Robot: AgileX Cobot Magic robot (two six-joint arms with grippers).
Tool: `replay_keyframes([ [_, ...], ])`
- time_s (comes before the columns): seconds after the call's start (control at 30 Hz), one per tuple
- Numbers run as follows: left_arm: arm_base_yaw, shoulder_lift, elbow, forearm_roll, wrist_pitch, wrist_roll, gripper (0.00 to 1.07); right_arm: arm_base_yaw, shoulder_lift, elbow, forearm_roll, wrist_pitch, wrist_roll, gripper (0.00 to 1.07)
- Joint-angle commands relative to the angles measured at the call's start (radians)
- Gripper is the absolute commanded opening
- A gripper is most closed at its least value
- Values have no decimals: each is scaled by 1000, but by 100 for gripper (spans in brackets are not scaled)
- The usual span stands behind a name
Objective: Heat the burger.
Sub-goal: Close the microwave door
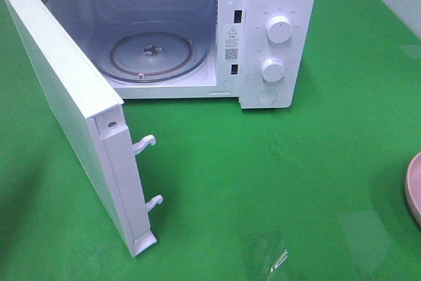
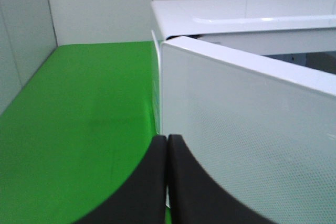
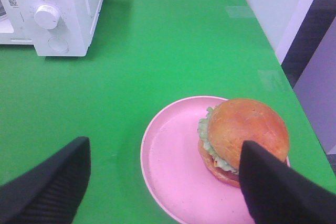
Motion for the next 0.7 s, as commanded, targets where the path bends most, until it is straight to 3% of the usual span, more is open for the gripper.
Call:
replay_keyframes([
  [0.03,3,54,0,56,-59,-42,0,-9,-24,3,1,-3,-11,76],
  [0.1,3,150,-1,92,-134,-70,0,-9,-24,3,1,-3,-11,76],
  [0.27,-28,240,-8,95,-200,-61,0,-9,-24,3,1,-3,-11,76],
  [0.4,-103,307,-35,71,-198,-8,0,-9,-24,3,1,-3,-11,76],
  [0.5,-167,359,-44,-33,-217,52,0,-9,-24,3,1,-3,-11,76],
  [0.7,-238,430,-82,-60,-247,59,0,-9,-24,3,1,-3,-11,76],
])
